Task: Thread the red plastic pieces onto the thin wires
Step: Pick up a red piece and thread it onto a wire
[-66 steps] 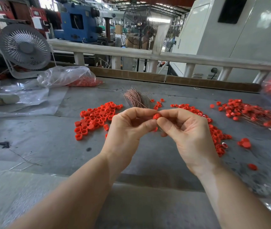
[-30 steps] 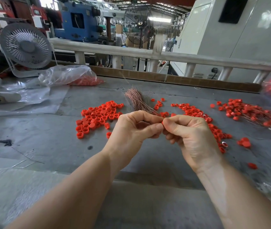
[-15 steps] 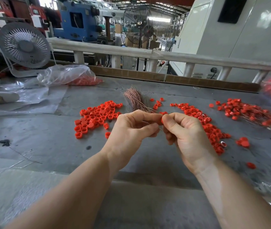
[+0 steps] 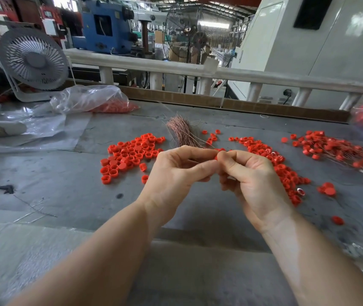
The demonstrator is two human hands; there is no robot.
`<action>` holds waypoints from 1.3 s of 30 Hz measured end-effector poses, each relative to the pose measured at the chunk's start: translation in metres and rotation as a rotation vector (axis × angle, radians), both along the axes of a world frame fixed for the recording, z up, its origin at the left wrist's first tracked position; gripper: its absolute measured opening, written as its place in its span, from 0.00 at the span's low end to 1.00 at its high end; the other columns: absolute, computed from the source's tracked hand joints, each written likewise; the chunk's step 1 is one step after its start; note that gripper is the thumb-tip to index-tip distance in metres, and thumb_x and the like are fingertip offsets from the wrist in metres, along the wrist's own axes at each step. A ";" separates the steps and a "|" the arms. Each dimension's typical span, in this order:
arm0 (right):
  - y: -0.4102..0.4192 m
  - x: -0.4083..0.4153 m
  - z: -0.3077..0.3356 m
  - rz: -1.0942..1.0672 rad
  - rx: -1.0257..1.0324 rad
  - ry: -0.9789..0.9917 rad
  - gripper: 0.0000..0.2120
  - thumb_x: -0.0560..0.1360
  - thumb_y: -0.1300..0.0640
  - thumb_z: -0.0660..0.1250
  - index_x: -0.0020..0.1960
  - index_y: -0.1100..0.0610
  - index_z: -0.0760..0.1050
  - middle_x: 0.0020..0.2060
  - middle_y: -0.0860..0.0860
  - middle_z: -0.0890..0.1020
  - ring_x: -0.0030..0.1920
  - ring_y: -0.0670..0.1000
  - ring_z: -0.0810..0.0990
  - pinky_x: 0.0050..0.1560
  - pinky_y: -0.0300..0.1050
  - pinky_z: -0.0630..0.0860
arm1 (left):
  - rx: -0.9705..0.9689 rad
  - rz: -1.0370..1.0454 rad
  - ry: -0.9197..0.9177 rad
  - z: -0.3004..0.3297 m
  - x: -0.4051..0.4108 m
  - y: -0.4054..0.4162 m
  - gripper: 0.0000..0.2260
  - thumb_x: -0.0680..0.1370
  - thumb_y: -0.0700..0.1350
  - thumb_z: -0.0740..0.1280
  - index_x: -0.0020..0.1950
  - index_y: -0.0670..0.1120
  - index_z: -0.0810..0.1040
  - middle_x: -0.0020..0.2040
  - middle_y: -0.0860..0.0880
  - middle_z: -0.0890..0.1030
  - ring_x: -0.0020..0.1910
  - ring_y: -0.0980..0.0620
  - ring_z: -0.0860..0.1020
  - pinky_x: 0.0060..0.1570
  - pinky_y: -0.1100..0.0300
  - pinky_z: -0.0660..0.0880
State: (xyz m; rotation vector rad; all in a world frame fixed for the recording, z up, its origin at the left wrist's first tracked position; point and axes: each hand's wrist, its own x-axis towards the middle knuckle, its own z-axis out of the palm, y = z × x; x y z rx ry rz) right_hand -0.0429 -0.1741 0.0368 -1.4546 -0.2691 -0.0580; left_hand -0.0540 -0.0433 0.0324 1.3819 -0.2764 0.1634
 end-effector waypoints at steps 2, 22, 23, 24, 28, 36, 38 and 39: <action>0.000 -0.001 0.001 0.042 0.003 0.030 0.07 0.67 0.56 0.66 0.34 0.59 0.78 0.25 0.48 0.75 0.27 0.43 0.71 0.25 0.34 0.68 | -0.027 0.009 0.020 0.000 0.000 0.001 0.11 0.61 0.45 0.73 0.41 0.43 0.82 0.34 0.47 0.83 0.34 0.56 0.79 0.38 0.65 0.77; -0.004 -0.001 0.004 0.020 0.076 0.026 0.05 0.63 0.56 0.68 0.33 0.56 0.80 0.28 0.50 0.81 0.29 0.43 0.77 0.23 0.33 0.67 | -0.072 -0.030 -0.012 -0.004 0.003 0.001 0.08 0.64 0.44 0.71 0.42 0.49 0.84 0.38 0.50 0.84 0.36 0.57 0.79 0.39 0.66 0.76; -0.004 -0.001 0.004 0.024 0.080 0.023 0.05 0.63 0.56 0.68 0.33 0.56 0.81 0.28 0.50 0.81 0.29 0.43 0.77 0.24 0.33 0.67 | -0.079 -0.036 -0.010 -0.004 0.003 0.001 0.08 0.64 0.44 0.71 0.42 0.49 0.84 0.39 0.50 0.84 0.36 0.57 0.79 0.39 0.66 0.76; -0.004 -0.002 0.004 0.028 0.083 0.019 0.05 0.63 0.56 0.68 0.32 0.56 0.81 0.28 0.50 0.81 0.29 0.43 0.77 0.24 0.33 0.67 | -0.090 -0.044 -0.006 -0.004 0.003 0.002 0.08 0.64 0.45 0.71 0.42 0.49 0.84 0.39 0.50 0.84 0.36 0.57 0.79 0.39 0.66 0.76; -0.005 -0.002 0.005 0.048 0.103 0.007 0.05 0.64 0.56 0.68 0.33 0.56 0.81 0.30 0.51 0.82 0.29 0.44 0.77 0.24 0.33 0.67 | -0.161 -0.102 0.033 -0.005 0.004 0.003 0.09 0.65 0.45 0.70 0.43 0.49 0.85 0.39 0.49 0.84 0.38 0.56 0.81 0.40 0.65 0.77; -0.006 -0.001 0.004 0.051 0.101 -0.033 0.04 0.63 0.56 0.68 0.33 0.56 0.80 0.29 0.51 0.81 0.28 0.44 0.76 0.24 0.33 0.67 | -0.227 -0.177 0.083 -0.004 0.004 0.002 0.09 0.66 0.43 0.69 0.43 0.47 0.85 0.36 0.48 0.84 0.35 0.57 0.80 0.38 0.66 0.77; -0.006 -0.002 0.005 0.049 0.091 -0.039 0.04 0.63 0.56 0.68 0.32 0.55 0.81 0.28 0.51 0.81 0.28 0.44 0.75 0.24 0.33 0.67 | -0.226 -0.183 0.084 -0.004 0.004 0.002 0.08 0.66 0.43 0.69 0.43 0.48 0.85 0.36 0.48 0.83 0.34 0.57 0.80 0.37 0.66 0.77; -0.006 -0.002 0.005 0.050 0.087 -0.043 0.04 0.63 0.55 0.69 0.32 0.55 0.81 0.28 0.50 0.80 0.28 0.44 0.75 0.24 0.33 0.67 | -0.224 -0.185 0.086 -0.004 0.004 0.002 0.08 0.66 0.43 0.69 0.43 0.48 0.85 0.36 0.48 0.83 0.34 0.57 0.80 0.37 0.66 0.77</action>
